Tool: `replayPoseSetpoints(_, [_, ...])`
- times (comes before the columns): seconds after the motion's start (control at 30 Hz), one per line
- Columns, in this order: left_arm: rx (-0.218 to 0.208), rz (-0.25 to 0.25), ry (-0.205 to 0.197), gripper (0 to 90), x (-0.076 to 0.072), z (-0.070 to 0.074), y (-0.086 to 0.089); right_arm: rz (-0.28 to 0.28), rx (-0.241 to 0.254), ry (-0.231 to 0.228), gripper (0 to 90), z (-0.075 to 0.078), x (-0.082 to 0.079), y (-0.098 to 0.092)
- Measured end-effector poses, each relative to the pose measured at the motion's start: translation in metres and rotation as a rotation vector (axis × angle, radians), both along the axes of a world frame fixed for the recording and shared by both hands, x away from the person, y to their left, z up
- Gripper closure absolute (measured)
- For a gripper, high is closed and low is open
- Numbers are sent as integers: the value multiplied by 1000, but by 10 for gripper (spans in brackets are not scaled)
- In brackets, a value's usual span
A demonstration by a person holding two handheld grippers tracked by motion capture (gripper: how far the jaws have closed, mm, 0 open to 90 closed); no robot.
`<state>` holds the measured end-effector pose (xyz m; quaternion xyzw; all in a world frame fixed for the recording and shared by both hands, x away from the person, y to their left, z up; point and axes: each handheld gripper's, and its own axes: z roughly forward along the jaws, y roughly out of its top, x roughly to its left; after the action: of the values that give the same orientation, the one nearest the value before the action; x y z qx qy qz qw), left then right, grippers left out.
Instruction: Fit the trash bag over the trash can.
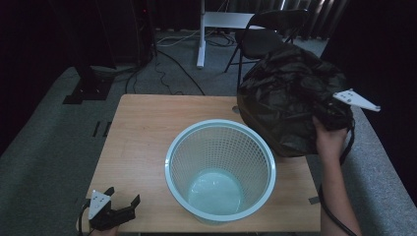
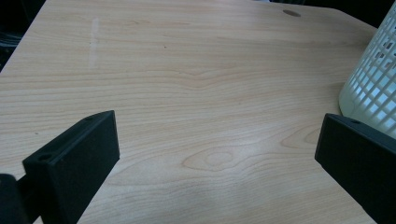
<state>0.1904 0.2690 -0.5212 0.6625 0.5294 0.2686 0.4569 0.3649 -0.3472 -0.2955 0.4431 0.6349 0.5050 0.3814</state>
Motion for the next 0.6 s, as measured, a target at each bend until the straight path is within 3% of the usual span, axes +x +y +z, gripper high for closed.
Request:
replayPoseSetpoints(0.07, [0, -4, 2, 1, 0, 0, 0, 4, -5, -31, 832, 15, -9, -4])
replayPoseSetpoints(0.27, [2, -5, 4, 1, 2, -1, -1, 55, 39, -124, 832, 60, -39, -15])
replayPoseSetpoints(0.4, [9, -7, 7, 1, 4, -1, -2, 126, 64, -176, 831, 82, -59, -13])
replayPoseSetpoints(0.47, [11, -11, 9, 1, 4, -2, -3, 190, 61, -191, 831, 93, -73, -4])
replayPoseSetpoints(0.5, [11, -11, 9, 1, 4, -2, -3, 190, 61, -191, 831, 93, -73, -4])
replayPoseSetpoints(0.6, [12, -13, 11, 1, 5, -2, -4, 262, 58, -198, 831, 101, -85, 9])
